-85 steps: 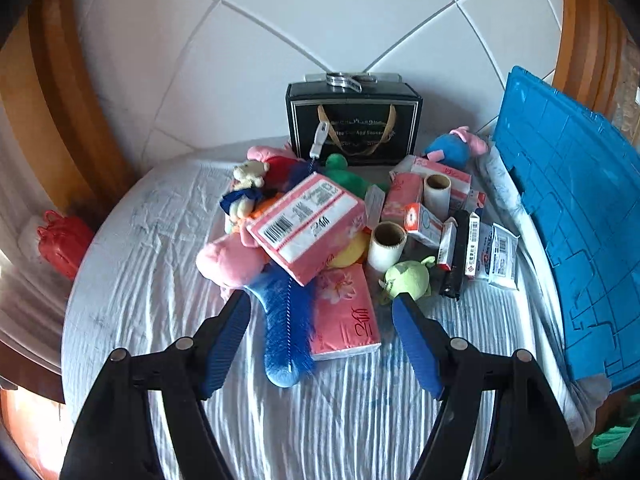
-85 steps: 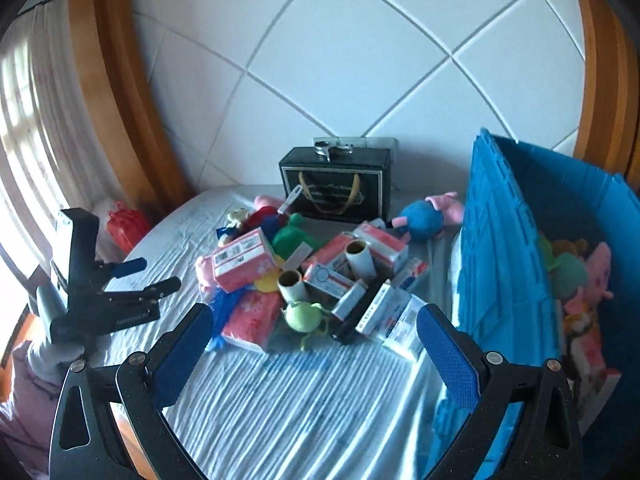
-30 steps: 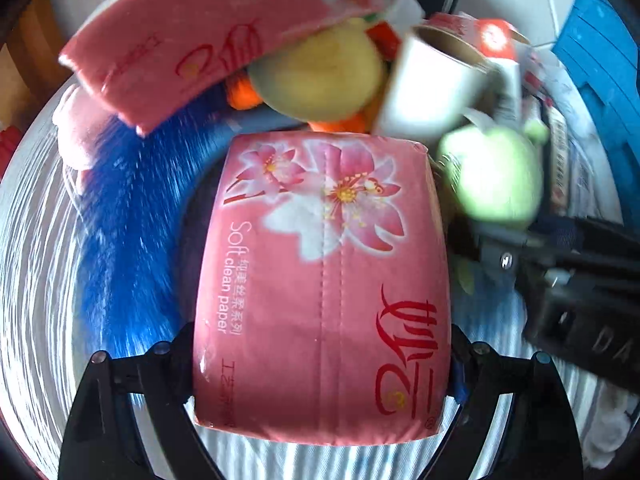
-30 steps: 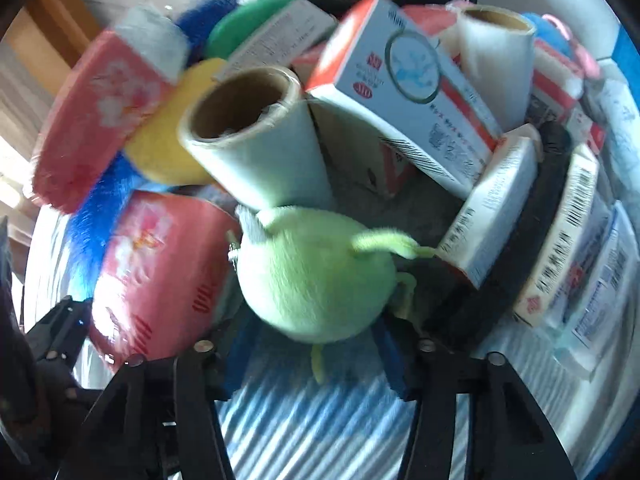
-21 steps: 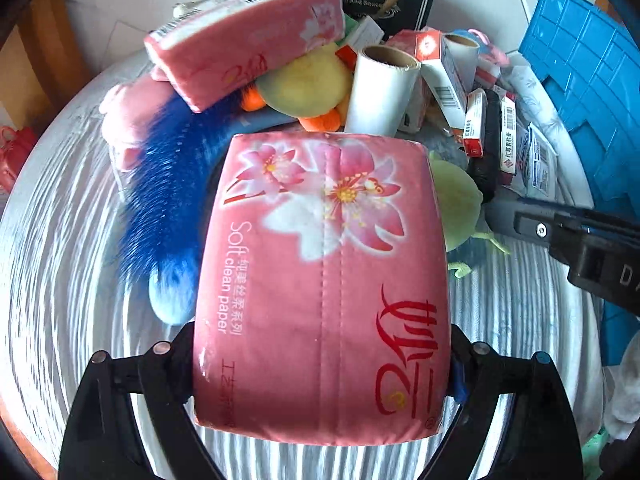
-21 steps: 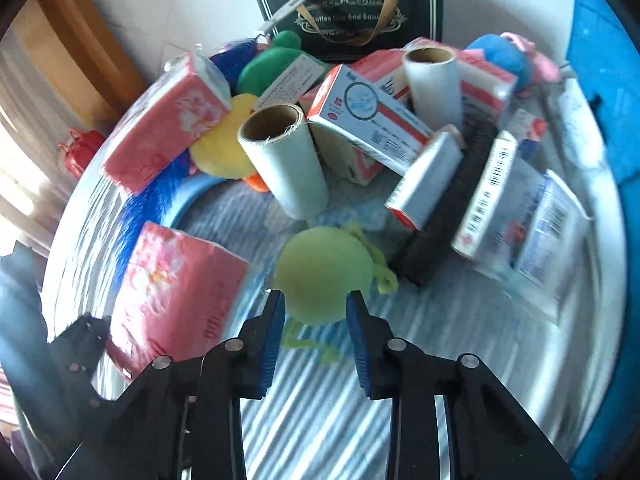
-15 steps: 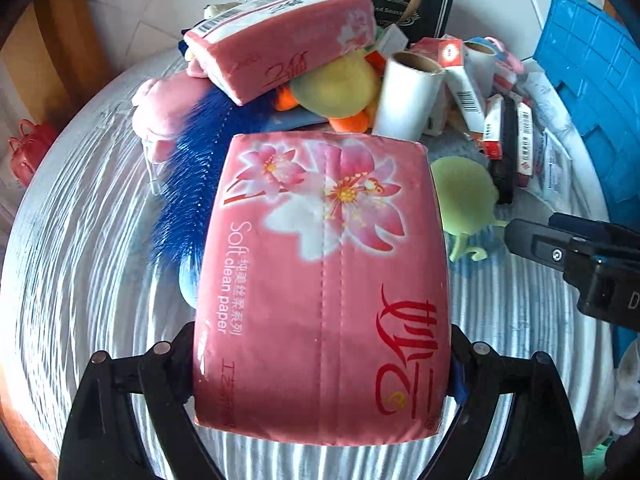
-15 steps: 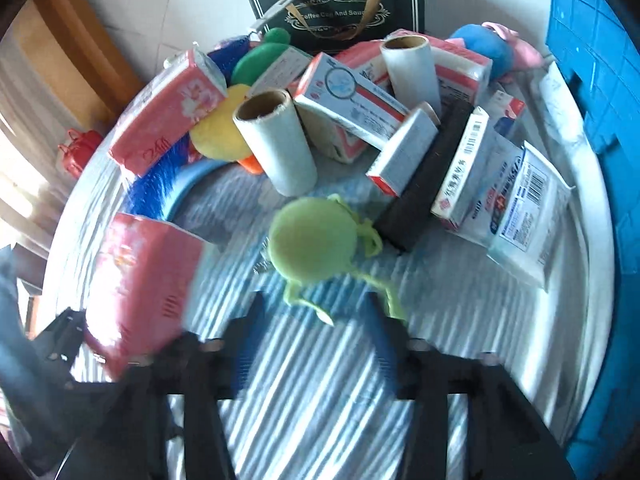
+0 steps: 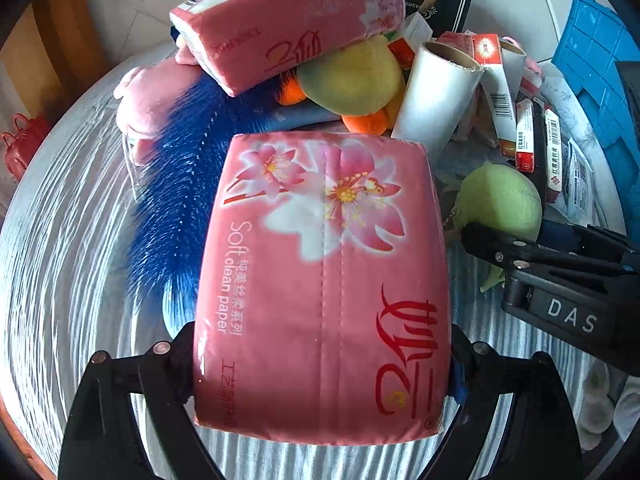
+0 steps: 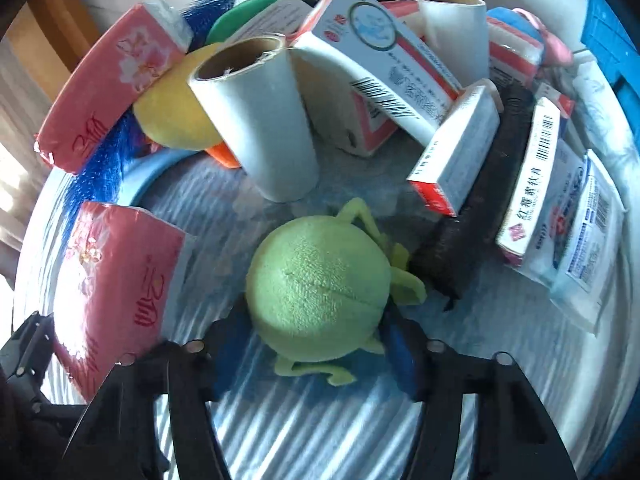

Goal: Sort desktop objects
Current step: 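Grasp the pink tissue pack with the left tool while the right tool grasps the green plush ball, then carry the tissue pack and green ball into the blue crate and release both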

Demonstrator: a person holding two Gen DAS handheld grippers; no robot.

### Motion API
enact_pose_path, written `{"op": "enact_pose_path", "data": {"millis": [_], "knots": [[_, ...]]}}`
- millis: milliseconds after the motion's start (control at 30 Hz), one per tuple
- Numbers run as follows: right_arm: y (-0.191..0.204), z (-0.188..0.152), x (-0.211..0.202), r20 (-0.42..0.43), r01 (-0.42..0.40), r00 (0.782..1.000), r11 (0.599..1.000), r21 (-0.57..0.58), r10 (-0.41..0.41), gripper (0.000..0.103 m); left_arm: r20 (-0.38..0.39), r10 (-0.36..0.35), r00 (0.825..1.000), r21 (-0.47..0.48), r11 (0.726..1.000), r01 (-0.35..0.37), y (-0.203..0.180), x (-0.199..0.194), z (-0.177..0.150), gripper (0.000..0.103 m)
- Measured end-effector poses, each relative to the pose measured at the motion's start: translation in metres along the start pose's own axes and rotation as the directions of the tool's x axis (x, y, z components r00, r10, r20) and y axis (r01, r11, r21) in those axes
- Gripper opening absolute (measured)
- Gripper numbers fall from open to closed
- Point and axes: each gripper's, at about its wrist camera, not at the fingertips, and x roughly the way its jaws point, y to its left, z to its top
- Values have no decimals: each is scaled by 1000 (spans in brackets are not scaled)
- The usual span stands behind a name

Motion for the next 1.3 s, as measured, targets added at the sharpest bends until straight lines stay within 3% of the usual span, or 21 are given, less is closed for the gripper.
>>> {"op": "enact_pose_path", "data": {"millis": [200, 333, 533, 733, 867, 1100, 1200, 1300], "knots": [[12, -15, -73, 135, -52, 989, 998, -29, 56, 60, 114, -29, 993, -22, 999, 32, 0, -59, 0, 90], [14, -21, -139, 260, -43, 964, 998, -48, 54, 60, 241, -37, 970, -1, 999, 38, -14, -113, 5, 90], [4, -19, -236, 452, 3, 892, 999, -50, 20, 60, 402, -85, 911, 63, 996, 65, -47, -189, 18, 90], [-28, -35, -332, 575, 71, 816, 997, -4, -56, 61, 492, -175, 853, 175, 979, 100, -108, -242, 36, 90], [-65, -41, -383, 614, 111, 780, 992, 52, -120, 61, 514, -239, 824, 250, 961, 123, -152, -270, 48, 90], [-157, -42, -446, 616, 209, 745, 966, 151, -257, 61, 474, -383, 793, 382, 901, 207, -244, -313, 80, 90], [-199, -32, -461, 579, 266, 749, 947, 180, -321, 61, 426, -421, 801, 423, 875, 235, -293, -324, 97, 90], [-251, -17, -459, 513, 279, 782, 935, 220, -354, 61, 371, -441, 817, 470, 848, 245, -343, -324, 115, 90]]}}
